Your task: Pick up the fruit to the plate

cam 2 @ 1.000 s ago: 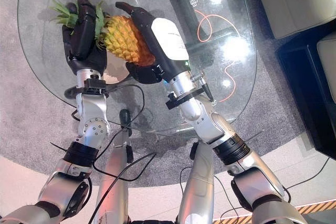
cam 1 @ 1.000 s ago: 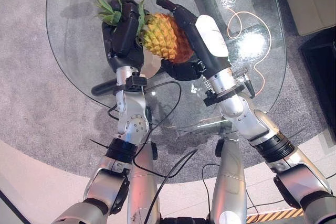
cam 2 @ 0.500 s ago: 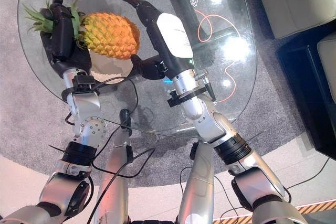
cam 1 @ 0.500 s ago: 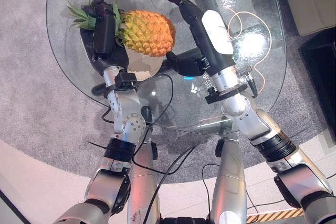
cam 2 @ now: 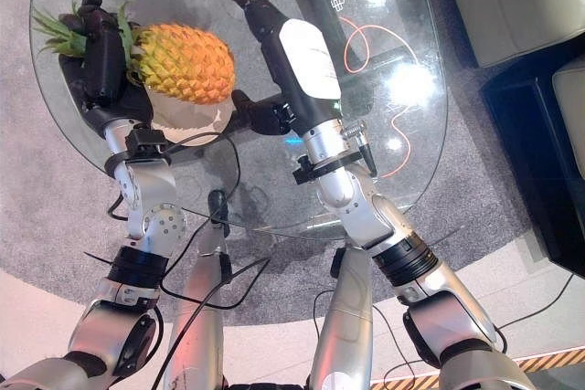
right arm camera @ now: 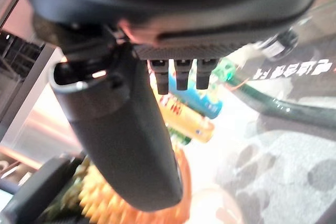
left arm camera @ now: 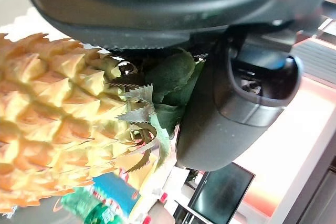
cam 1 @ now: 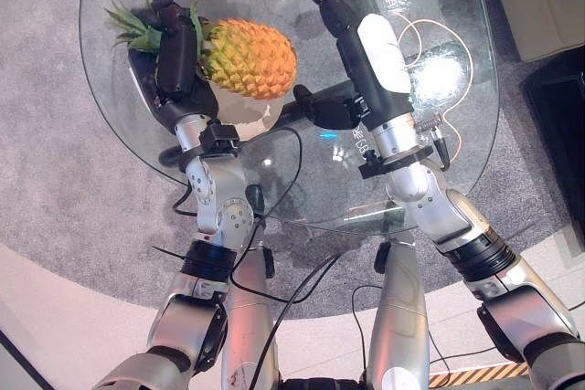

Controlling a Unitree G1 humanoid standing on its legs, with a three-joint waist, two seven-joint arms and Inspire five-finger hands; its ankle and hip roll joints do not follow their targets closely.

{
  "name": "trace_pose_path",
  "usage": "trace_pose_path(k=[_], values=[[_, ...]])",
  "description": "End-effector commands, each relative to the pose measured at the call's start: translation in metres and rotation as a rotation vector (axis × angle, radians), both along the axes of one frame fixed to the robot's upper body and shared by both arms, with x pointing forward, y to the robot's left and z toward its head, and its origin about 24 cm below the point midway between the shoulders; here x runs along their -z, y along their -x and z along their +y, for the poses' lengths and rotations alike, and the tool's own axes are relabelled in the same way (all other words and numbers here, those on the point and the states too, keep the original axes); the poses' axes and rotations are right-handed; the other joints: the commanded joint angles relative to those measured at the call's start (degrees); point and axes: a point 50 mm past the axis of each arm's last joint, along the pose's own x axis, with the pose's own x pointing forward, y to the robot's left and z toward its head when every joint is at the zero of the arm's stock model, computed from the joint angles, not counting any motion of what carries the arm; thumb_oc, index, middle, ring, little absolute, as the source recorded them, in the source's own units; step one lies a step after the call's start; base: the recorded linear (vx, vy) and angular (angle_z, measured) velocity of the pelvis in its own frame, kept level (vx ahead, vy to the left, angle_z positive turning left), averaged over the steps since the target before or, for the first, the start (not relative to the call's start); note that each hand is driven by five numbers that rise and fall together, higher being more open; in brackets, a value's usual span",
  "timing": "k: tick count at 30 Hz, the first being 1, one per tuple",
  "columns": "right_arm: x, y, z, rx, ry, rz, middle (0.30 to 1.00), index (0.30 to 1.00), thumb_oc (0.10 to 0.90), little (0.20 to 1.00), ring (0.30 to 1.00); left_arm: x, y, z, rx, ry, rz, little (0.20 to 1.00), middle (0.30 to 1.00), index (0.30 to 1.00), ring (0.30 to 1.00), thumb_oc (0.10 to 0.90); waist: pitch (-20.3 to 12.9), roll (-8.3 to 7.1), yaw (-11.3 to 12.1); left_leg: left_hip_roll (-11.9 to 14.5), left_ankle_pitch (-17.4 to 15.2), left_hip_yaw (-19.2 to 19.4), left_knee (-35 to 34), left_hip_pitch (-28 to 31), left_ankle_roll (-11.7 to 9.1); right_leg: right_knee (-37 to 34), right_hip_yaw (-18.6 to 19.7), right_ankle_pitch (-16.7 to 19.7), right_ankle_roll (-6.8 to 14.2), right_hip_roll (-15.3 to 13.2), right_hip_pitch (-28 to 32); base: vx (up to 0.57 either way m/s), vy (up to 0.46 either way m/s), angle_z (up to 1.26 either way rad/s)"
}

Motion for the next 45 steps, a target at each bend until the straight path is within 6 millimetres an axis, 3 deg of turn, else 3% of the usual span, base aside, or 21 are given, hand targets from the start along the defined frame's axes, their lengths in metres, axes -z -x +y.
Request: trace_pose_path(k=[1, 17, 26, 45], values=[[-0.045, 0.021, -0.001, -0.056, -0.200, -0.230, 0.900, 0.900, 0.800, 0.900, 0.900, -0.072, 0.040, 0.009, -0.167, -0.056, -0.435, 0.200, 0.300, 0.300, 0.300, 0.100, -1.0, -0.36, 0.1, -0.5, -1.0, 1.2, 2.1, -0.9, 2.0, -4.7, -5.7, 3.5, -2.3, 0.0, 2.7, 0.00, 0.000, 0.00], [-0.018, 0.005, -0.061, 0.243, -0.468, -0.201, 0.900, 0.900, 0.800, 0.900, 0.900, -0.070, 0.038, 0.028, -0.395, -0.098, -0.395, 0.200, 0.300, 0.300, 0.300, 0.100, -1.0, -0.67, -1.1, 0.1, -1.2, 2.0, 1.7, -0.4, 2.0, -4.3, -5.2, 3.3, -2.3, 0.5, 2.3, 0.00, 0.000, 0.00], [0.002, -0.007, -0.112, 0.471, -0.667, -0.132, 0.900, 0.900, 0.800, 0.900, 0.900, -0.070, 0.030, 0.043, -0.528, -0.127, -0.348, 0.200, 0.300, 0.300, 0.300, 0.100, -1.0, -0.78, -1.7, 0.6, -1.5, 2.6, 1.6, -0.2, 1.8, -4.1, -5.0, 3.0, -2.4, 0.8, 2.1, 0.00, 0.000, 0.00], [0.068, -0.015, -0.199, 0.953, -1.023, -0.012, 0.900, 0.900, 0.800, 0.900, 0.900, -0.082, 0.012, 0.069, -0.680, -0.193, -0.266, 0.200, 0.300, 0.300, 0.300, 0.100, -1.0, -0.96, -1.8, 1.2, -2.4, 2.8, 2.4, -1.2, 1.5, -3.8, -5.6, 2.1, -3.0, 1.7, 1.5, 0.00, -0.001, -0.01]])
